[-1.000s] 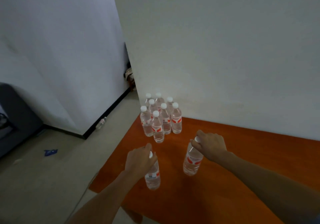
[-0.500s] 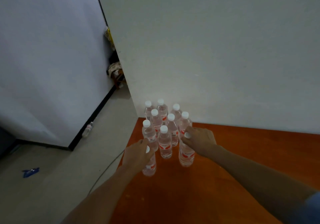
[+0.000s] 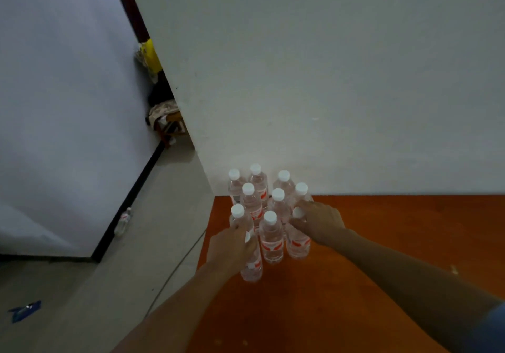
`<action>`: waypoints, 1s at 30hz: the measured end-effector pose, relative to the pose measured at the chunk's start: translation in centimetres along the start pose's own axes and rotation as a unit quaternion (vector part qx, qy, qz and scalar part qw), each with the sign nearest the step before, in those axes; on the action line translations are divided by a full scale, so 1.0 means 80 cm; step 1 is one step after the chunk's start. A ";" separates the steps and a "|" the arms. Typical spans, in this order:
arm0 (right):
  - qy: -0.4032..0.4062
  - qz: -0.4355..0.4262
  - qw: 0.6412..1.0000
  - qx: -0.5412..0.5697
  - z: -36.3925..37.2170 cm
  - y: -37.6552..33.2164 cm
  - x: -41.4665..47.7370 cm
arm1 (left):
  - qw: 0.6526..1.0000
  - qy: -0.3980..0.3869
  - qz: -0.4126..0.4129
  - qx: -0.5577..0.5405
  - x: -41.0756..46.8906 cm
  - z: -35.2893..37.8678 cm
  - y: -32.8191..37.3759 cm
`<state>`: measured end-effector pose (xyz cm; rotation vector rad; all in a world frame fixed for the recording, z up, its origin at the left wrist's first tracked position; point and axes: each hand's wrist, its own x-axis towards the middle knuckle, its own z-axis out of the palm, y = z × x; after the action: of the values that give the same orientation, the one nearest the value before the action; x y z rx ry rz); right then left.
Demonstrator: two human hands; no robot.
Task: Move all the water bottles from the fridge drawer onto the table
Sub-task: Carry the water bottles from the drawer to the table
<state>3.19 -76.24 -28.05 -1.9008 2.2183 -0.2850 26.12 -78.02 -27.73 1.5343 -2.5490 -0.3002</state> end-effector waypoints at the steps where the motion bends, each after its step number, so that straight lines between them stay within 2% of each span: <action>1: -0.001 0.011 1.000 0.004 -0.001 -0.002 -0.004 | 1.000 -0.004 0.013 0.006 0.002 -0.002 -0.004; 4: 0.010 0.055 0.998 0.004 -0.006 -0.006 -0.026 | 0.998 0.000 0.054 0.040 0.002 -0.014 -0.015; 8: 0.032 0.138 0.990 0.004 -0.018 -0.006 -0.084 | 0.984 0.056 0.153 0.078 0.004 -0.040 -0.007; 15: 0.045 0.277 0.959 0.021 -0.060 0.035 -0.255 | 0.940 0.023 0.337 0.054 -0.017 -0.047 0.119; 19: 0.074 0.380 0.922 0.017 -0.090 0.067 -0.375 | 0.904 -0.004 0.424 0.044 -0.060 -0.036 0.223; 24: 0.122 0.500 0.857 0.032 -0.118 0.098 -0.540 | 0.853 -0.028 0.521 0.026 -0.139 -0.015 0.357; 30: 0.156 0.592 0.791 0.020 -0.135 0.133 -0.764 | 0.793 -0.052 0.607 -0.018 -0.284 0.013 0.529</action>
<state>-0.82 -14.08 -18.78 -0.1461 3.0423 -0.4033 0.29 -38.52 -18.88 -0.3490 -2.9397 -0.2252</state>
